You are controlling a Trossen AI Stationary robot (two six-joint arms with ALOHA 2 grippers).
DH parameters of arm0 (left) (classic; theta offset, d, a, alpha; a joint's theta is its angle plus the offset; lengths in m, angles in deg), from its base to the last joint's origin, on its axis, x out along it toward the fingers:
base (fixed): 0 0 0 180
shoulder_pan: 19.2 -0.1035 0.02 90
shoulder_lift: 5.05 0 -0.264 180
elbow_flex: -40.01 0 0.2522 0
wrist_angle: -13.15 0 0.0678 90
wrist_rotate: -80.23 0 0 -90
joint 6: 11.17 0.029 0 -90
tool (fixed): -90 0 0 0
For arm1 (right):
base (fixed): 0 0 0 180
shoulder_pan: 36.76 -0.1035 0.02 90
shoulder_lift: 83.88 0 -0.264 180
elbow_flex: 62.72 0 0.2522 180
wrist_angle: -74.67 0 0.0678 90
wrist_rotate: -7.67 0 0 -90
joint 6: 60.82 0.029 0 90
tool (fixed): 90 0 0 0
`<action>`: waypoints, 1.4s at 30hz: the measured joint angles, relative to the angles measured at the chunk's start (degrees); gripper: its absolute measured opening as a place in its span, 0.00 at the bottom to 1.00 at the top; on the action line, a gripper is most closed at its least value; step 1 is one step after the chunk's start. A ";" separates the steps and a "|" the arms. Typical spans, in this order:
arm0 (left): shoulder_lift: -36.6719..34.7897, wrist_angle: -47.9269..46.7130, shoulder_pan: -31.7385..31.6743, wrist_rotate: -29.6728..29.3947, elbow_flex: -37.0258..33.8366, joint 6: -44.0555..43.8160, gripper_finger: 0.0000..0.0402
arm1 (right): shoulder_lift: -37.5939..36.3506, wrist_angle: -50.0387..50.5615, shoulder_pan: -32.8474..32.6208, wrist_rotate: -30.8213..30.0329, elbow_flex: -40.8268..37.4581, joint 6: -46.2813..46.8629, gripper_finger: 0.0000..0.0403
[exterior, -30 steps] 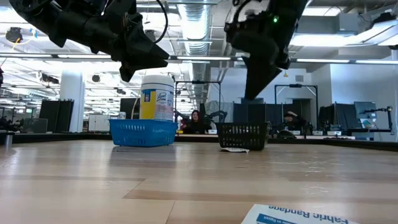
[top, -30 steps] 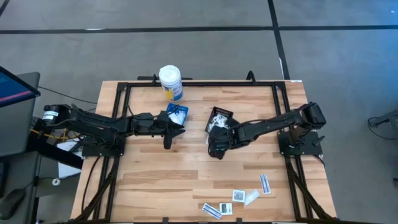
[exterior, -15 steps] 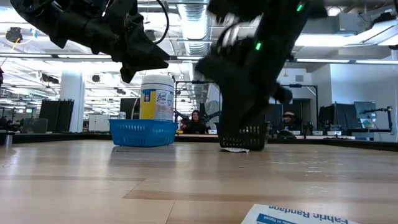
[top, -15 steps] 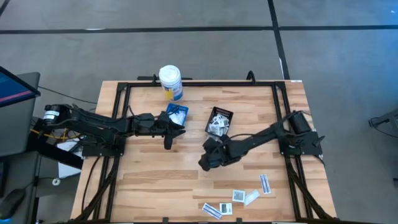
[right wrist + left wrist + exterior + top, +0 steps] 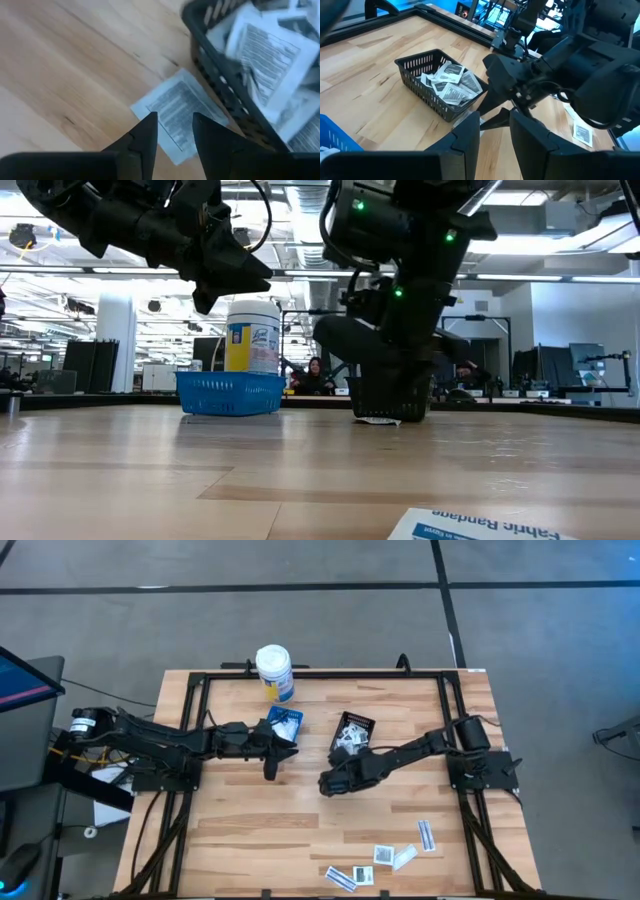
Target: Pick & Place First Aid Supplies
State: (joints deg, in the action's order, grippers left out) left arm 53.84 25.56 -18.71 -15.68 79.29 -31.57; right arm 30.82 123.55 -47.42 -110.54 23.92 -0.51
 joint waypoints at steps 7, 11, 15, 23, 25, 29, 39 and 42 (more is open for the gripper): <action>0.00 0.00 0.00 0.00 0.00 0.00 0.27 | 0.30 1.49 -0.66 1.96 0.01 2.80 0.29; 0.00 -0.04 0.00 0.00 0.00 0.00 0.27 | 1.58 1.43 -0.61 2.79 0.07 2.78 0.29; 0.00 -0.17 0.01 0.01 0.00 0.00 0.27 | 3.13 1.46 -0.28 2.20 0.26 1.62 0.29; 0.00 -0.22 0.00 0.00 0.00 0.00 0.27 | 4.15 0.62 0.33 8.65 0.31 -4.48 0.17; 0.00 -0.22 0.01 0.01 0.00 0.00 0.27 | 4.13 0.32 0.28 8.92 0.30 -6.36 0.12; 0.00 -0.22 0.00 0.02 0.00 0.00 0.27 | 4.27 0.68 -0.35 9.98 1.36 -10.24 0.02; 0.00 -0.22 0.00 0.00 0.00 0.02 0.27 | 5.05 12.13 -3.70 10.47 11.41 -15.94 0.01; 0.00 -0.22 0.02 0.02 0.00 0.02 0.27 | 4.10 18.76 -5.82 4.29 16.76 -16.42 0.02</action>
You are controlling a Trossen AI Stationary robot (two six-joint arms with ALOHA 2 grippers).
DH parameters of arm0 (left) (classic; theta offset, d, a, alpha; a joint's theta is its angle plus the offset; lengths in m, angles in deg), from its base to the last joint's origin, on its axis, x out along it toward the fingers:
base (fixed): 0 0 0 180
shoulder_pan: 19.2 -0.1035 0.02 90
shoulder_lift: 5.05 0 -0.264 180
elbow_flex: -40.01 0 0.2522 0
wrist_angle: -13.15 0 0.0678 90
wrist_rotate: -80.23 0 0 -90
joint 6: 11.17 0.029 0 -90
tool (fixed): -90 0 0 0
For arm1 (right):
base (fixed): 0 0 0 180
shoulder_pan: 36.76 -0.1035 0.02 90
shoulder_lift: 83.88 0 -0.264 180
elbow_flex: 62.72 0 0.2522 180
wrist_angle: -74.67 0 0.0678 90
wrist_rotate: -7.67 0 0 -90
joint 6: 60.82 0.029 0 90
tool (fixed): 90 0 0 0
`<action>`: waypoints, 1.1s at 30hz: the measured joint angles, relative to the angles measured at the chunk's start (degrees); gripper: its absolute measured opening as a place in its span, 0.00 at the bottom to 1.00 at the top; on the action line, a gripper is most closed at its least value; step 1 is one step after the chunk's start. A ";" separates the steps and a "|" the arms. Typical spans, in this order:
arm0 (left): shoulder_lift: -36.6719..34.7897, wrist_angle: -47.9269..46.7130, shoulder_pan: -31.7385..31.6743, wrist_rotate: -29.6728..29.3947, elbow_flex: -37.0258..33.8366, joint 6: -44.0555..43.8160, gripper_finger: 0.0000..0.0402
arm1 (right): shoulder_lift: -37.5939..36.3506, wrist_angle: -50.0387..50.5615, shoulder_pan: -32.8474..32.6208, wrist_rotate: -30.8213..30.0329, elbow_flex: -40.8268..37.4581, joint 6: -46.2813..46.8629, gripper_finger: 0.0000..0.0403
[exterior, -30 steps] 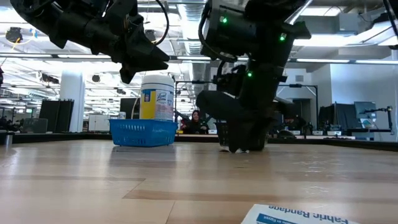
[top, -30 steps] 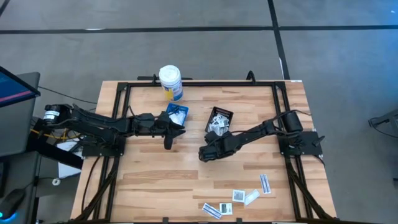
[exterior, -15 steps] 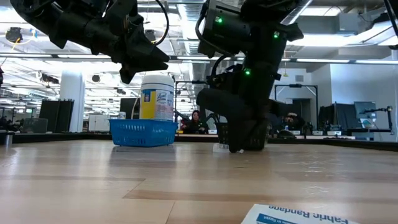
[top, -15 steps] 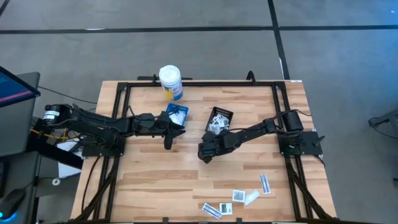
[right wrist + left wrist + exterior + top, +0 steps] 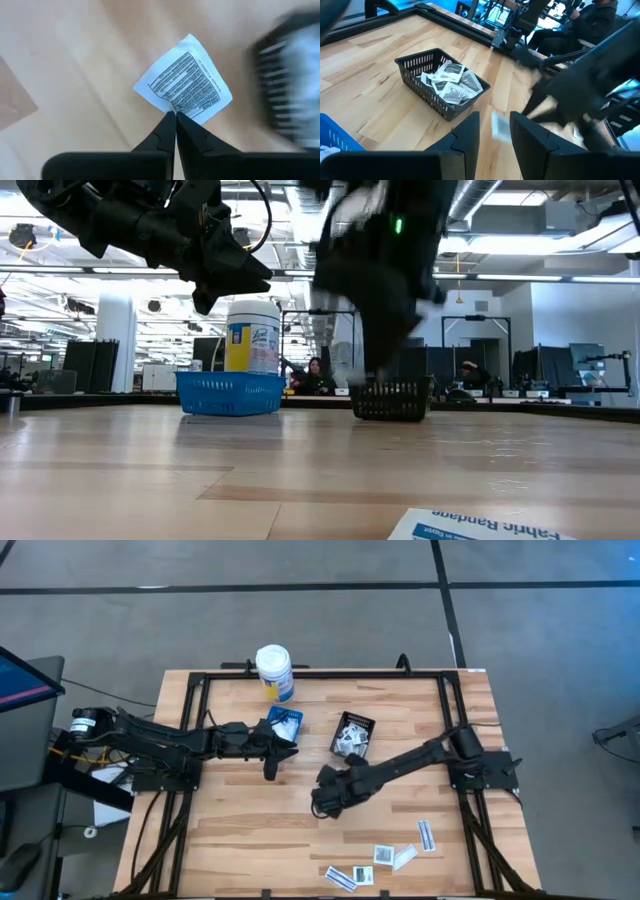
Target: Pick & Place First Aid Supplies
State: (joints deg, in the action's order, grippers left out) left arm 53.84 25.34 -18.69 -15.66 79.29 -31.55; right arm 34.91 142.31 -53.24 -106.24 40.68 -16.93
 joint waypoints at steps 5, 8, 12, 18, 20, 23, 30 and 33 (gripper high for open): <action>0.00 -0.08 0.00 0.00 0.00 0.00 0.27 | -3.39 11.33 -2.87 -13.89 3.22 4.10 0.01; 0.00 -0.20 0.11 -0.02 0.00 -0.02 0.27 | -6.41 17.19 -2.60 -19.78 1.67 10.19 0.00; 0.00 -0.20 0.37 0.00 0.00 -0.02 0.27 | -7.85 18.70 0.92 -21.67 -1.53 12.25 0.01; 0.00 -0.11 0.31 -0.02 0.00 -0.02 0.27 | -7.38 17.50 8.81 -11.15 -5.04 9.29 0.08; 0.00 -0.08 0.31 -0.02 0.00 -0.02 0.27 | -7.10 15.87 10.68 -10.78 -6.63 6.73 0.12; 0.00 -0.04 0.31 -0.02 0.00 -0.02 0.27 | -7.08 14.70 12.52 -9.21 -7.35 6.93 0.18; 0.00 -0.02 0.31 -0.02 0.00 -0.02 0.27 | -7.11 15.82 8.36 -2.48 -5.97 6.45 0.28; 0.00 -0.07 0.31 -0.02 0.00 -0.02 0.27 | -7.21 16.19 4.21 0.72 -5.22 5.82 0.28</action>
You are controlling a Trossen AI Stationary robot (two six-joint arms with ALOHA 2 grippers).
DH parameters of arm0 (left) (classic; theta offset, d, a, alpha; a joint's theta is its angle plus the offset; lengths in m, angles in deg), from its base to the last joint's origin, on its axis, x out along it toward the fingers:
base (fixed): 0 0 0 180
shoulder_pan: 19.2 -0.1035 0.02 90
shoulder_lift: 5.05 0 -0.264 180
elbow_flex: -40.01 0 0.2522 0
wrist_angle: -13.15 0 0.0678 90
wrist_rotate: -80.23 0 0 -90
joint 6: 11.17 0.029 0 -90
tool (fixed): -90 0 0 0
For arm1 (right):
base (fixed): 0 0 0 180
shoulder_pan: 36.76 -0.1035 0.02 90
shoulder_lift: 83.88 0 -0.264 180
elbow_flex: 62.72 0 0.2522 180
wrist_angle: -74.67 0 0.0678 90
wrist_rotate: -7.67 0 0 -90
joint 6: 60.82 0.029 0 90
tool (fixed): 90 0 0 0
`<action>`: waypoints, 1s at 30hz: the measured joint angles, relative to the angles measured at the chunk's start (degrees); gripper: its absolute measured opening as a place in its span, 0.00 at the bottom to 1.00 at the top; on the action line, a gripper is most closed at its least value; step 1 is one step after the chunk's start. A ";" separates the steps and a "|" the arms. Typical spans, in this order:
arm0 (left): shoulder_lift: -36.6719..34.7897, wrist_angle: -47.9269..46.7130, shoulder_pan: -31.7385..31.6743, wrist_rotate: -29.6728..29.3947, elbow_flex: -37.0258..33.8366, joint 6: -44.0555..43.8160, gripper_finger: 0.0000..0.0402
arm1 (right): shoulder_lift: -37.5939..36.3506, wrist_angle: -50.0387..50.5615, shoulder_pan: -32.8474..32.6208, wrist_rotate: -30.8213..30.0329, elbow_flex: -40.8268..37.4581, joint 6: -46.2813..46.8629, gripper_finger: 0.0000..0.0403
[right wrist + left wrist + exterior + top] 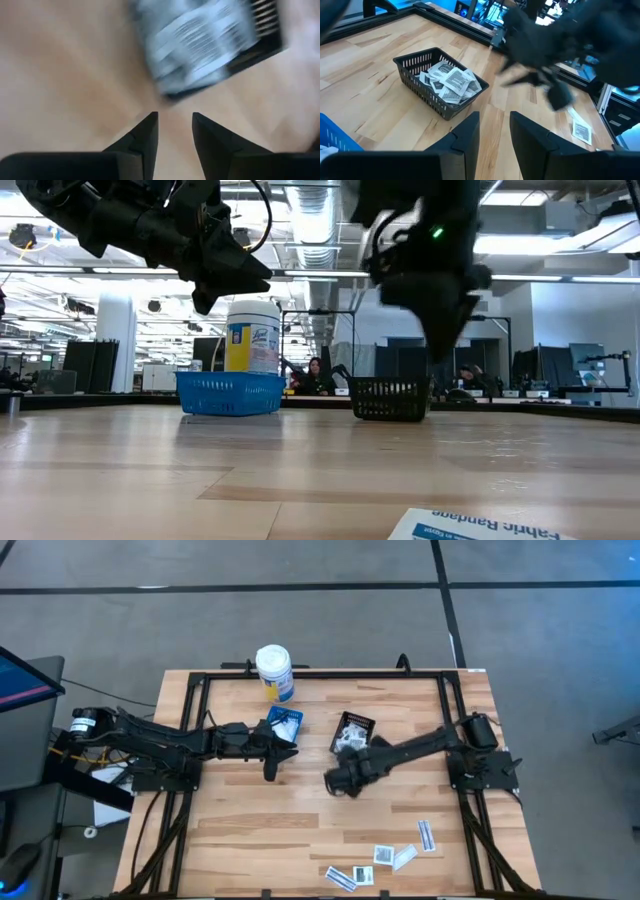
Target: Pick & Place First Aid Supplies
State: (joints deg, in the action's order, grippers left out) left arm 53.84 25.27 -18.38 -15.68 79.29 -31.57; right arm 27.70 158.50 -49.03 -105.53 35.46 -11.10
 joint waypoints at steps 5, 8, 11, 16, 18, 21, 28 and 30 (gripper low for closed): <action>0.00 -0.08 0.00 0.00 0.00 0.00 0.27 | -0.31 -1.62 -8.53 12.44 0.05 -3.46 0.28; 0.00 -0.11 0.00 0.00 0.00 0.00 0.27 | -0.35 -1.69 -13.06 15.61 0.05 -3.05 0.28; 0.00 -0.11 0.00 0.00 0.00 0.00 0.27 | -1.51 -2.12 -16.93 15.82 -0.39 0.17 0.28; 0.00 0.63 -0.23 0.02 0.00 0.94 0.27 | -5.67 -4.90 -22.13 15.88 -4.90 5.49 0.28; 0.00 1.50 -0.72 0.02 -0.03 0.97 0.27 | -8.83 -5.82 -23.80 15.87 -8.23 8.49 0.28; 0.00 2.41 -1.74 -0.01 -0.02 0.61 0.27 | -15.15 -10.32 -25.79 14.75 -15.81 15.10 0.28; 0.00 4.73 -4.19 0.01 -0.02 0.44 0.27 | -26.70 -38.08 -30.59 7.91 -34.72 33.23 0.28; 0.00 5.03 -4.74 -0.02 -0.02 0.44 0.27 | -26.84 -45.08 -31.94 7.81 -37.56 33.73 0.28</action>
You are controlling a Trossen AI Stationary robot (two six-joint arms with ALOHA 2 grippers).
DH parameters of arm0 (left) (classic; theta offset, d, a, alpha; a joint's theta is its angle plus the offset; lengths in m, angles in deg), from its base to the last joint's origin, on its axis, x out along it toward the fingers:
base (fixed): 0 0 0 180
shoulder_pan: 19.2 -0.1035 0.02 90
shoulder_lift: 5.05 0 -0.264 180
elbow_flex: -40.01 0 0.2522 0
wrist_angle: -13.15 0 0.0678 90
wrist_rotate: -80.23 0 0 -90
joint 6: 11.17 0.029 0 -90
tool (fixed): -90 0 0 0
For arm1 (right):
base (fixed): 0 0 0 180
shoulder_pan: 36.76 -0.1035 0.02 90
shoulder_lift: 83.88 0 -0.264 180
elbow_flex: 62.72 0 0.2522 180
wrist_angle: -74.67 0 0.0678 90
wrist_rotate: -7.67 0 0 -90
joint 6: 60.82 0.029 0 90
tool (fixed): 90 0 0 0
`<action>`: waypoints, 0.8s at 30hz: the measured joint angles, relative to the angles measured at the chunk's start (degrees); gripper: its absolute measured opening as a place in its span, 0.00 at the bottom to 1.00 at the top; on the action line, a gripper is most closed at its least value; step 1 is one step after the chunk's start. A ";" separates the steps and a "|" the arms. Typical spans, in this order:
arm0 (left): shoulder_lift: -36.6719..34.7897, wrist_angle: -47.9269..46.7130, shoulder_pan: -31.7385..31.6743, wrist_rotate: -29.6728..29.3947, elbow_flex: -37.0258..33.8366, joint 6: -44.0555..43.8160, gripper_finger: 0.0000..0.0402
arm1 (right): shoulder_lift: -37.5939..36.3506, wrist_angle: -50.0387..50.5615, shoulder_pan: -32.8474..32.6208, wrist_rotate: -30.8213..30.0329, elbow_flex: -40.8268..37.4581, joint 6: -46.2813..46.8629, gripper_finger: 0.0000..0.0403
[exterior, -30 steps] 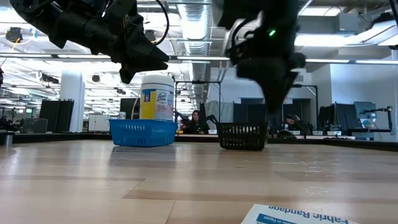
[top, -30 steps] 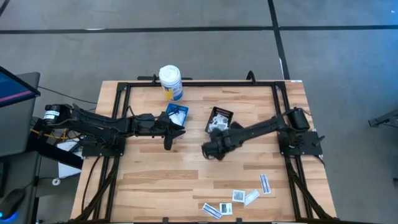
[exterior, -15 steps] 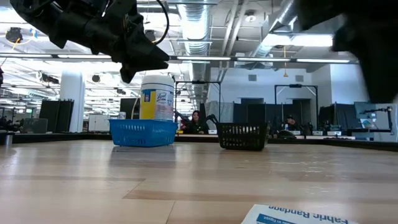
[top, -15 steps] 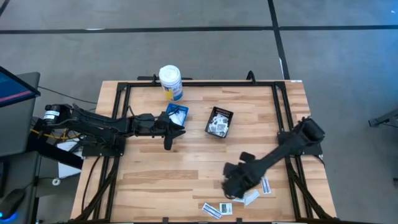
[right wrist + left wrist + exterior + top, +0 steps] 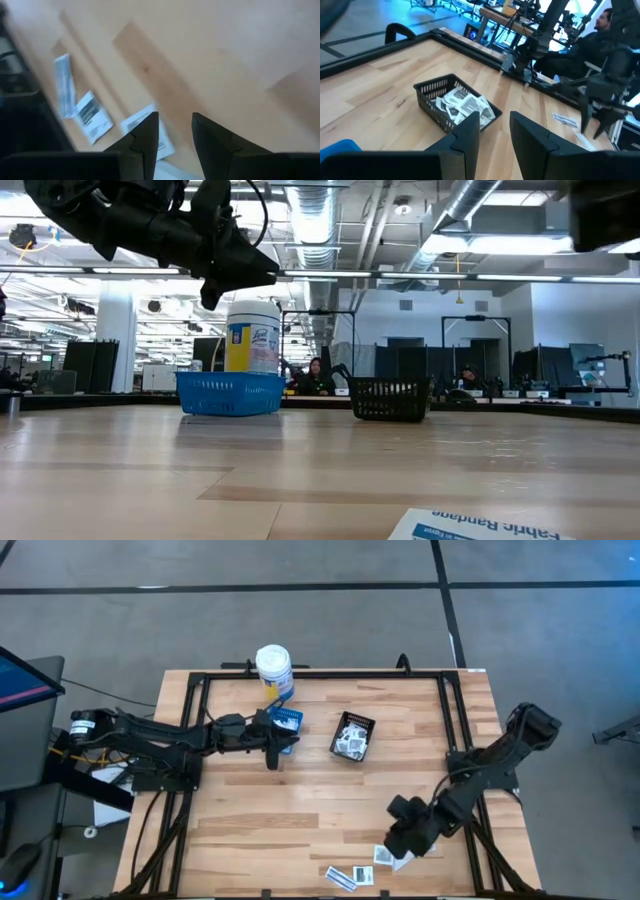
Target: Pick & Place First Aid Supplies
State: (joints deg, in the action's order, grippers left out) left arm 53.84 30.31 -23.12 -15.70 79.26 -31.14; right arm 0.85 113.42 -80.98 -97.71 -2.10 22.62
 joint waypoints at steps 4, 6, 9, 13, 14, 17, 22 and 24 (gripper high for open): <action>0.00 0.03 -0.33 0.02 0.00 0.00 0.27 | 2.64 -2.79 -2.51 0.58 -1.84 4.71 0.28; 0.00 0.01 -0.16 0.03 0.00 -0.01 0.27 | 4.51 -3.00 -3.60 0.60 -1.89 8.38 0.28; 0.00 0.01 0.53 0.04 0.00 -0.27 0.27 | 7.26 -4.89 -5.29 0.62 -1.89 11.10 0.28; 0.00 0.00 1.68 0.32 0.00 -0.33 0.27 | 10.38 -7.90 -6.41 0.67 -1.83 12.42 0.28; 0.00 0.02 1.80 0.34 0.00 -0.38 0.27 | 11.00 -8.42 -6.40 0.85 -1.80 12.95 0.28; 0.00 0.00 2.38 0.32 0.00 -0.44 0.27 | 12.42 -9.16 -6.40 1.35 -1.79 13.75 0.28; 0.00 0.01 2.41 0.26 0.00 -0.44 0.27 | 12.76 -10.77 -6.05 1.52 -1.80 13.68 0.28; 0.00 0.02 2.40 0.20 0.00 -0.44 0.27 | 12.76 -11.13 -5.89 1.71 -1.80 13.68 0.28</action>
State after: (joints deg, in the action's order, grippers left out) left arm 53.84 30.33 -20.72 -15.50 79.26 -31.57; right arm 13.61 102.30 -86.87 -96.01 -3.90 36.30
